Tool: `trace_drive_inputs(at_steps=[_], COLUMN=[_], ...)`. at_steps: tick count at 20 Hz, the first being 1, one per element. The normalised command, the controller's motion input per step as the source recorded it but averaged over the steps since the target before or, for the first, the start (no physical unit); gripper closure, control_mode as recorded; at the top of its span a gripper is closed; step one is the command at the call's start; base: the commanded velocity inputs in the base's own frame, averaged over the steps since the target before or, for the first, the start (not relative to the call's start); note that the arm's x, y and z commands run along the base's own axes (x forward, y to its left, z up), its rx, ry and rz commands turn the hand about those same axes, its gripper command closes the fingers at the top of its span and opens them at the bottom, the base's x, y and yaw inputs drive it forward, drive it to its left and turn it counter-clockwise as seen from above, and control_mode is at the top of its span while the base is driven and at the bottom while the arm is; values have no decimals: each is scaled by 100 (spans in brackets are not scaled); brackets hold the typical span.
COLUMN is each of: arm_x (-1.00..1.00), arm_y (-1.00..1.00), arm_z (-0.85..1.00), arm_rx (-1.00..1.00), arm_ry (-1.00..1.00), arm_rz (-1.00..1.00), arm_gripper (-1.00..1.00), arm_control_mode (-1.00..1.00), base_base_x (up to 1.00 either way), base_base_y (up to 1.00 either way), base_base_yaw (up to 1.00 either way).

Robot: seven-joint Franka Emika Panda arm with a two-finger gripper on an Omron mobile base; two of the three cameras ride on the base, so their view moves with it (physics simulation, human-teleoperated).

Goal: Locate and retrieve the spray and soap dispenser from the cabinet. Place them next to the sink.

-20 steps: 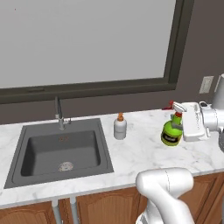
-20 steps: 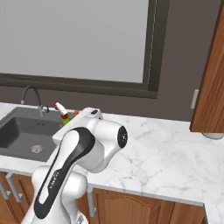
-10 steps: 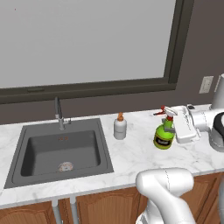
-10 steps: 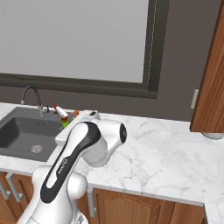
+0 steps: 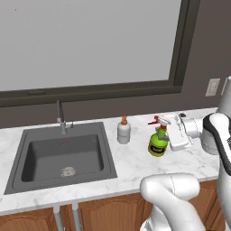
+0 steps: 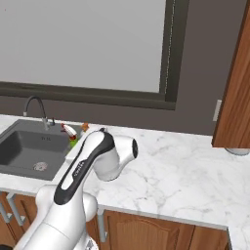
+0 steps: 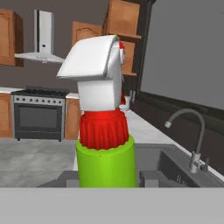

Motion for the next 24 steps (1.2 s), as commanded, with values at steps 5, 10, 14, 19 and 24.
trace_drive_inputs(at_steps=[5,10,14,19,24], arm_x=[32,31,30,28,27], arm_y=[18,19,18,17,14], arm_z=[-40,-41,-40,-39,-35], arm_rx=[0,0,0,0,0], arm_ry=[0,0,0,0,-2], arm_rz=[7,7,7,7,6], arm_gripper=[100,100,100,100,100], arm_control_mode=[-100,-100,-100,-100,-100], base_base_x=[0,0,0,0,0], base_base_y=[0,0,0,0,0], base_base_yaw=[0,0,0,0,0])
